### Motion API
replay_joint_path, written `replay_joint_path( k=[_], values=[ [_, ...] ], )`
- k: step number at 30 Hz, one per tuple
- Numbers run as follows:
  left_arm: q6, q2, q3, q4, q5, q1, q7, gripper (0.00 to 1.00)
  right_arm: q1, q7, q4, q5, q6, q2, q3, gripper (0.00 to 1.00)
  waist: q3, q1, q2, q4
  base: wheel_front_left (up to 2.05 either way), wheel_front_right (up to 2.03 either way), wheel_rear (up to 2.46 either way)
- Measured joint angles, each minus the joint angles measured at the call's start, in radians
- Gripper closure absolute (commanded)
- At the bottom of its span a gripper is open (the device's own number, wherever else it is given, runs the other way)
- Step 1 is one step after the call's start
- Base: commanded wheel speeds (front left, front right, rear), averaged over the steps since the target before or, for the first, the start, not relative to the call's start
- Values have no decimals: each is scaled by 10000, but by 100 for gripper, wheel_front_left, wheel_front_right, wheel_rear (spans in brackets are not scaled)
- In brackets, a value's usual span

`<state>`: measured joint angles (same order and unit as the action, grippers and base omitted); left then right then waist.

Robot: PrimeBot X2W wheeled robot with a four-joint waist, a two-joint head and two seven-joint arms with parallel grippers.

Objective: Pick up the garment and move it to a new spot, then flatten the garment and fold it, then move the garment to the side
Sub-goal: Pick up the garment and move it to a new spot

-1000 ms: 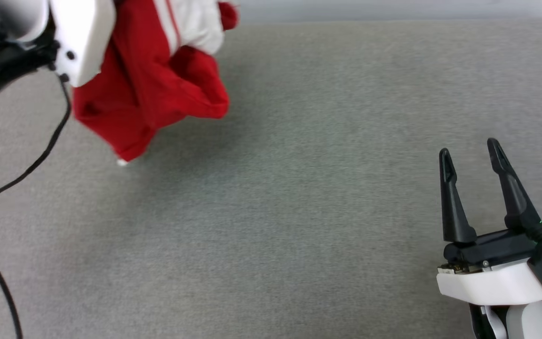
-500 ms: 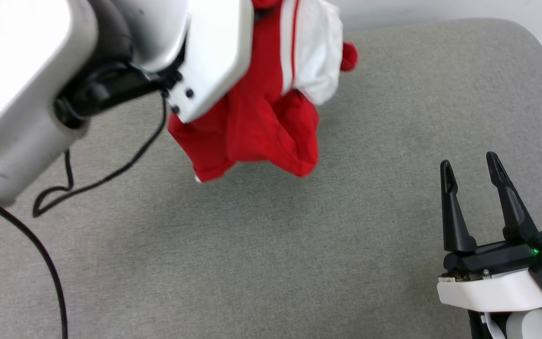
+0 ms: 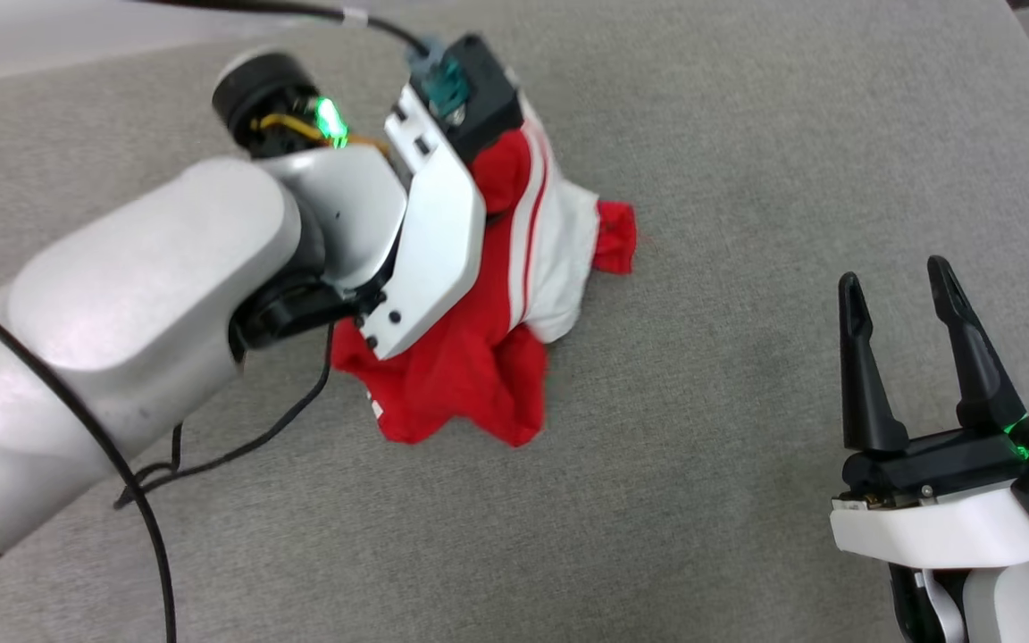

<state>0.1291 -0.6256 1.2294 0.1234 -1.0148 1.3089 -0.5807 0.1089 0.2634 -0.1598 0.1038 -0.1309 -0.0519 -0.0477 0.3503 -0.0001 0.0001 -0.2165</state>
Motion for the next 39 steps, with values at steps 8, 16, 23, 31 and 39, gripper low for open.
replay_joint_path(
  k=[8, 16, 23, 31, 39],
  values=[
    [0, 117, 387, 1407, -40, -1364, 851, 100, 109, 0, 148, 27, 0, 0, 38, 0, 565, 1, 0, -297, 0, 0, 0],
    [0, 525, 433, 2249, 748, -1684, 3001, 0, 88, 0, 339, -132, 0, 4, 0, 0, 167, 0, 0, -101, 0, 0, 0],
    [-924, 740, -263, 2347, 1519, -1818, 5651, 0, -297, 0, 433, -336, 0, 4, -4, 0, -569, 0, 0, 300, 0, 0, 0],
    [-3229, 510, -1064, 2167, 2224, -3348, 8192, 0, -553, 0, 527, -502, 0, 4, 115, 0, -1270, 0, 0, 959, 0, 0, 0],
    [-5287, 355, -3369, 631, 3315, -5936, 8418, 0, -859, 0, 543, -541, 0, 4, 384, 0, -1749, 0, 0, 1569, 0, 0, 0]
  ],
)
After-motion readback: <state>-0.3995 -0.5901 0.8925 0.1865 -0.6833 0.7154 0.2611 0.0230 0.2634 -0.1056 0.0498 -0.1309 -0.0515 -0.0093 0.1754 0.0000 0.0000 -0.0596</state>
